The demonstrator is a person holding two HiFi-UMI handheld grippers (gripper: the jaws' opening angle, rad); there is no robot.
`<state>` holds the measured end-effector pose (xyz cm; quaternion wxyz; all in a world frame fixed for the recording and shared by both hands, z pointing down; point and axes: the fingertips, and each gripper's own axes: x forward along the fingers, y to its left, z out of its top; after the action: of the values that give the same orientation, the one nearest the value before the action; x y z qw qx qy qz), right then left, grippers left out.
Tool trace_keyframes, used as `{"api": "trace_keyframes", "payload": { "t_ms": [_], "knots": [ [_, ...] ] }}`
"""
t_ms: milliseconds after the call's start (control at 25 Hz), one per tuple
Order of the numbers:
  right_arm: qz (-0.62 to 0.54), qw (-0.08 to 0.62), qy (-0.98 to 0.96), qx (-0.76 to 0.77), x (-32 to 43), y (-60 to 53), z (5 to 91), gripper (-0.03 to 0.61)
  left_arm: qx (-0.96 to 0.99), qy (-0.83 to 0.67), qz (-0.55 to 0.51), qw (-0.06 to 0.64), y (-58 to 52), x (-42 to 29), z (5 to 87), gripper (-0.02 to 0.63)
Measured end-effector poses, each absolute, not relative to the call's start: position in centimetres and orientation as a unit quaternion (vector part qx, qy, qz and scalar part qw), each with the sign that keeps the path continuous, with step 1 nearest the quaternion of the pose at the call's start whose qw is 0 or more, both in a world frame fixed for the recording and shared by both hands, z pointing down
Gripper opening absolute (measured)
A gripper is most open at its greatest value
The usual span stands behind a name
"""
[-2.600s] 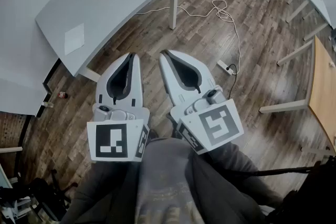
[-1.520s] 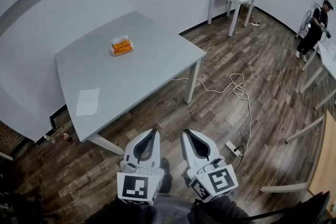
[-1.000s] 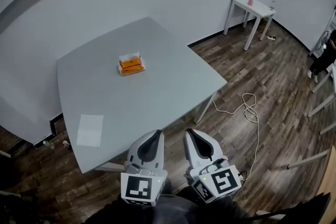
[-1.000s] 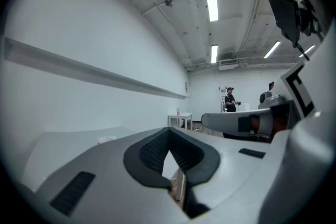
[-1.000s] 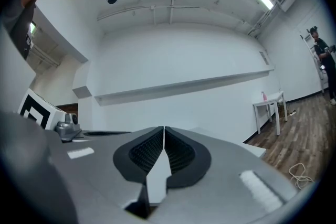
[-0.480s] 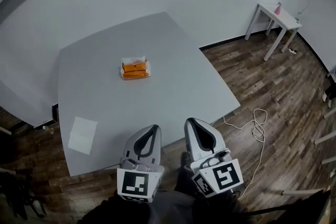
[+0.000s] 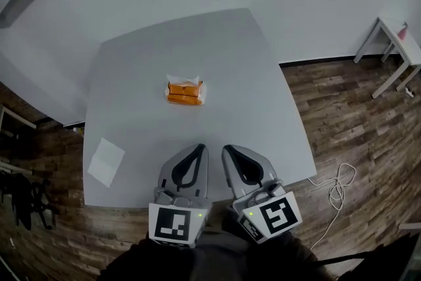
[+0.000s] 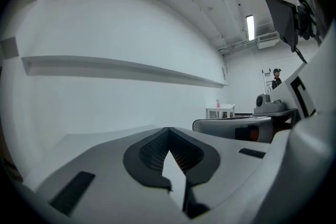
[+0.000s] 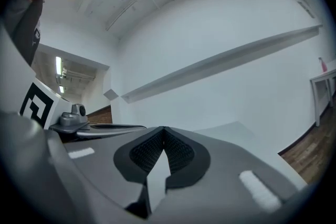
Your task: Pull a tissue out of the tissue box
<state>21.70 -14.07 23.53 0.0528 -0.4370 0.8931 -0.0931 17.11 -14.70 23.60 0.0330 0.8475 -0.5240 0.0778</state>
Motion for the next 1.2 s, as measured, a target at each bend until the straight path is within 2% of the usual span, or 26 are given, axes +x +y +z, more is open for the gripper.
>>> {"api": "trace_keyframes", "payload": {
  "t_ms": [400, 800, 920, 1080, 1200],
  "knots": [
    [-0.098, 0.031, 0.923, -0.371, 16.9, -24.5, 24.9, 0.002, 0.807, -0.585, 0.065, 0.047, -23.8, 11.8, 24.6, 0.000],
    [-0.119, -0.033, 0.921, -0.369, 11.3, -37.5, 33.7, 0.005, 0.811, -0.563, 0.077, 0.140, -37.3, 7.4, 34.1, 0.000],
    [-0.128, -0.047, 0.915, -0.379, 10.9, -40.3, 36.4, 0.028, 0.812, -0.554, 0.087, 0.159, -39.3, 6.7, 37.1, 0.000],
    [-0.140, -0.077, 0.912, -0.377, 10.4, -42.5, 39.8, 0.109, 0.808, -0.549, 0.099, 0.190, -40.8, 5.9, 40.3, 0.000],
    [-0.129, -0.101, 0.912, -0.376, 9.9, -43.8, 41.5, 0.137, 0.805, -0.548, 0.106, 0.201, -41.7, 5.2, 41.9, 0.000]
  ]
}}
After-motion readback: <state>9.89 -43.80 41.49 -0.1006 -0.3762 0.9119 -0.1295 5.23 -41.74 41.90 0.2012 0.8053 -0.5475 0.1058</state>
